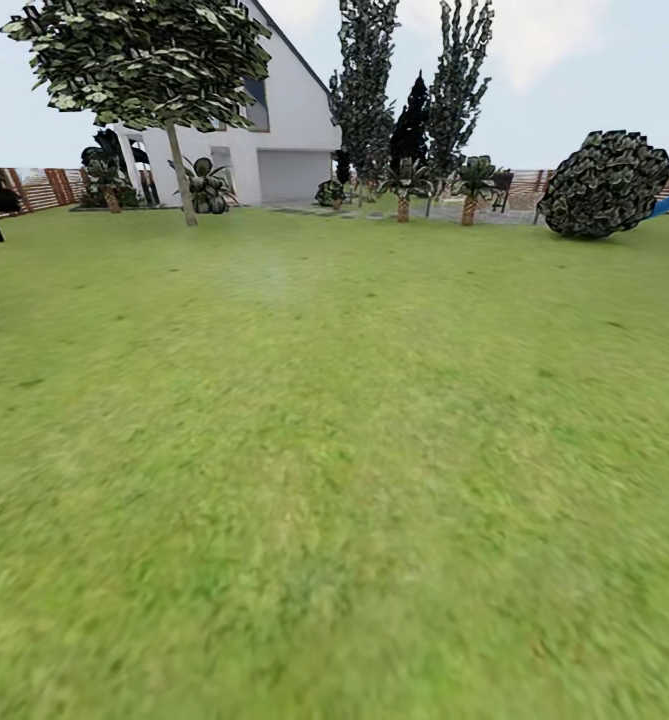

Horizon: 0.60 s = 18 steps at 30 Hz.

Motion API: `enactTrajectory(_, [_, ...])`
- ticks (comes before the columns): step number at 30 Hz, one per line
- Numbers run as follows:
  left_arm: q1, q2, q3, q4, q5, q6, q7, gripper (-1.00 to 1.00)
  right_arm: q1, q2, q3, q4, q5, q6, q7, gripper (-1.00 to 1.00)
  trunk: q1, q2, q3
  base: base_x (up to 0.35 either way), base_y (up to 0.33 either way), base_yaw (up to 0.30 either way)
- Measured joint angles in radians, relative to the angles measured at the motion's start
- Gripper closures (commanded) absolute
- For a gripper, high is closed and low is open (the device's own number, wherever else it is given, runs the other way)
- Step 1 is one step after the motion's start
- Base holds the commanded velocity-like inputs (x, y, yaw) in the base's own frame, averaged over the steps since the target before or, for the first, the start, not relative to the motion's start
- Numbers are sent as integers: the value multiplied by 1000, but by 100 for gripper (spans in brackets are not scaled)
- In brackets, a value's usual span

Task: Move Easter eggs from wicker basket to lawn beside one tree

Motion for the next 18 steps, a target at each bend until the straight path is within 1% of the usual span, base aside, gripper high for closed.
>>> enactTrajectory(18, [0,1,0,0,0,0,0,-100,0,1,0,0,1,1,0,-100,0,0,0,325,0,0])
